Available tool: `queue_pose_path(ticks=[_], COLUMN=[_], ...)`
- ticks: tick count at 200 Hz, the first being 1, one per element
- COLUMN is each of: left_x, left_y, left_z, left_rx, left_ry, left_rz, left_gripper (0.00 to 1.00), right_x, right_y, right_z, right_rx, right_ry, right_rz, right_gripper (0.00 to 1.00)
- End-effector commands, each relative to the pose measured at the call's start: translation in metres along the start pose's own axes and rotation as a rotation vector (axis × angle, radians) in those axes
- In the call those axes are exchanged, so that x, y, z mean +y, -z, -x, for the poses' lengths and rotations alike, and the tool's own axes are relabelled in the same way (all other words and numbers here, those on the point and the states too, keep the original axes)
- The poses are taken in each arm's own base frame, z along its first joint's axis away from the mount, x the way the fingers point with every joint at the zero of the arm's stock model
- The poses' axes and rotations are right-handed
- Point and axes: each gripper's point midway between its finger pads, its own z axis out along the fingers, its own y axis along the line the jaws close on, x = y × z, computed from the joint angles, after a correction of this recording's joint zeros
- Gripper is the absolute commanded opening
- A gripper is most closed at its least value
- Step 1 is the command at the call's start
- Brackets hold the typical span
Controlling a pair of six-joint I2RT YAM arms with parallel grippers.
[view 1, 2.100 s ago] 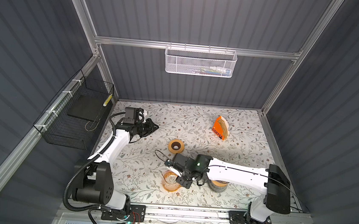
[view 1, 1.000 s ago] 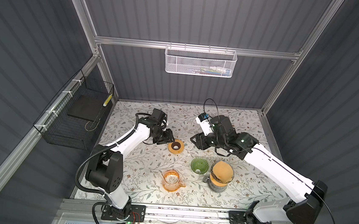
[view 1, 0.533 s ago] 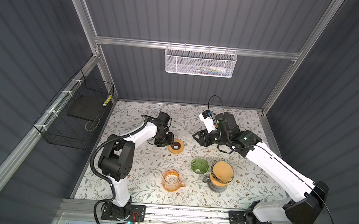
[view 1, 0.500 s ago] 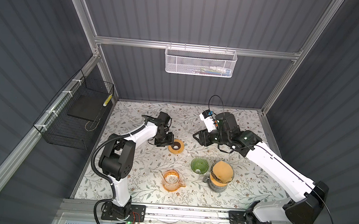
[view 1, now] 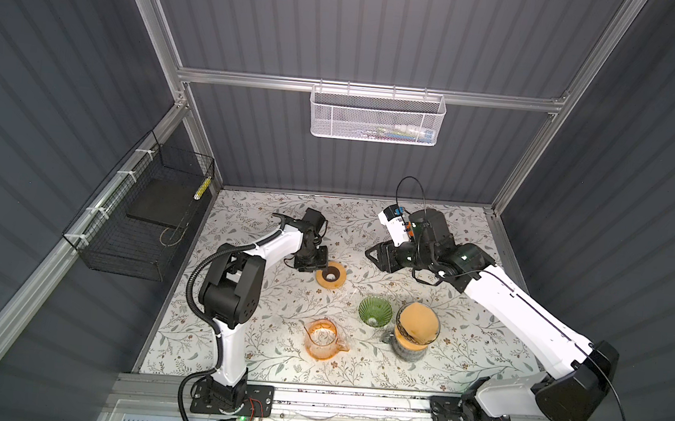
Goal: Place the coffee filter in the dripper
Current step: 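Lower the left gripper onto the wooden ring holder and grasp it, then lift the wooden ring with the left gripper and carry it toward the pink jug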
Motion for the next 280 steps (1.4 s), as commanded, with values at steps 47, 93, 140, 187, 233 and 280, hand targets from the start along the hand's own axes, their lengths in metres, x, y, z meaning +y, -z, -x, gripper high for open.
queue_pose_path(ticks=[47, 93, 140, 187, 233, 280], left_x=[-0.004, -0.005, -0.002, -0.003, -0.005, -0.004], left_y=[-0.011, -0.016, -0.021, -0.024, -0.028, -0.024], left_z=[-0.003, -0.007, -0.011, -0.012, -0.015, -0.012], left_rx=[0.034, 0.044, 0.057, 0.056, 0.059, 0.038], left_ry=[-0.058, -0.080, -0.091, -0.103, -0.120, -0.127], left_rz=[0.062, 0.097, 0.126, 0.137, 0.154, 0.173], left_gripper=[0.48, 0.47, 0.44, 0.43, 0.42, 0.25], right_x=[-0.003, -0.003, -0.004, -0.004, -0.004, -0.003], right_y=[-0.002, -0.001, 0.000, 0.001, 0.003, 0.006], right_z=[0.001, 0.000, -0.002, -0.003, -0.001, -0.001], right_rx=[0.003, 0.002, 0.003, 0.000, -0.007, -0.013], right_ry=[0.012, 0.013, 0.012, 0.012, 0.009, 0.007], right_rz=[0.000, 0.002, -0.002, -0.002, -0.003, -0.003], right_gripper=[0.53, 0.53, 0.53, 0.53, 0.53, 0.53])
